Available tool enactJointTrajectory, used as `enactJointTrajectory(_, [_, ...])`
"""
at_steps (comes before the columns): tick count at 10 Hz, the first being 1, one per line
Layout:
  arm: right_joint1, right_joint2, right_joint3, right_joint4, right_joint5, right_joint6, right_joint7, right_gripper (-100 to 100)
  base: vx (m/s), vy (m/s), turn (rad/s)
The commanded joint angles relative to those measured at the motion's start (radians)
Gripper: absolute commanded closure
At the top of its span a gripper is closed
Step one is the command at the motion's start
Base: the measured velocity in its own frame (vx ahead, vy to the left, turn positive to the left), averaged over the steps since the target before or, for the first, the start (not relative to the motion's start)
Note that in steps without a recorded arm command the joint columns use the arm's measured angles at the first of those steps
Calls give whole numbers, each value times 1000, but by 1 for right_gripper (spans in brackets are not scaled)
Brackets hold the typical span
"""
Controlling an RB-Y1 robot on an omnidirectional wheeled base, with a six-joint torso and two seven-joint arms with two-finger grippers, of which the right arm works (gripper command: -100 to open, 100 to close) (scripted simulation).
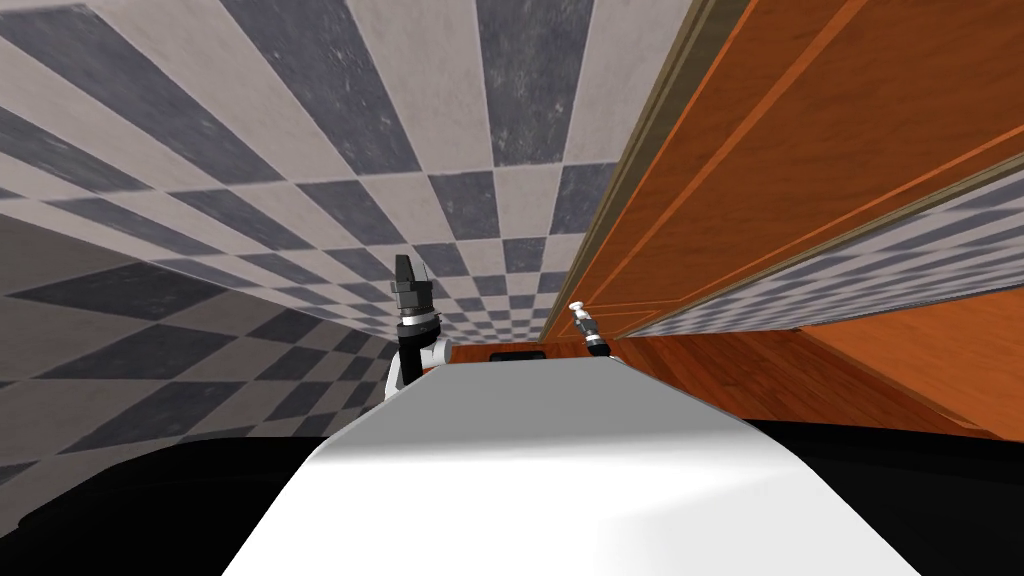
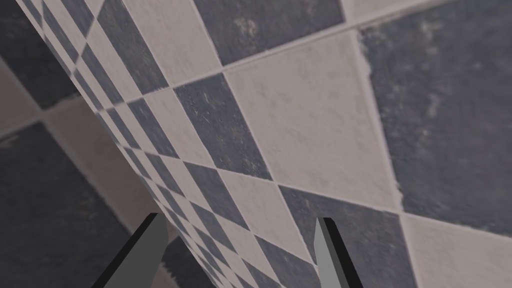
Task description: Pull the door open
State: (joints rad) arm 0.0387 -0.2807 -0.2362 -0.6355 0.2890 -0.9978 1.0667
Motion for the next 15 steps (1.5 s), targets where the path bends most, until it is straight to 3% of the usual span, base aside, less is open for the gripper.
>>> enactJointTrajectory(1, [0,1,0,-2,-8,1,-32,100,-16,-13,46])
enactJointTrajectory(15, [-14,4,1,6,-98,20,-363,100,-40,-22,71])
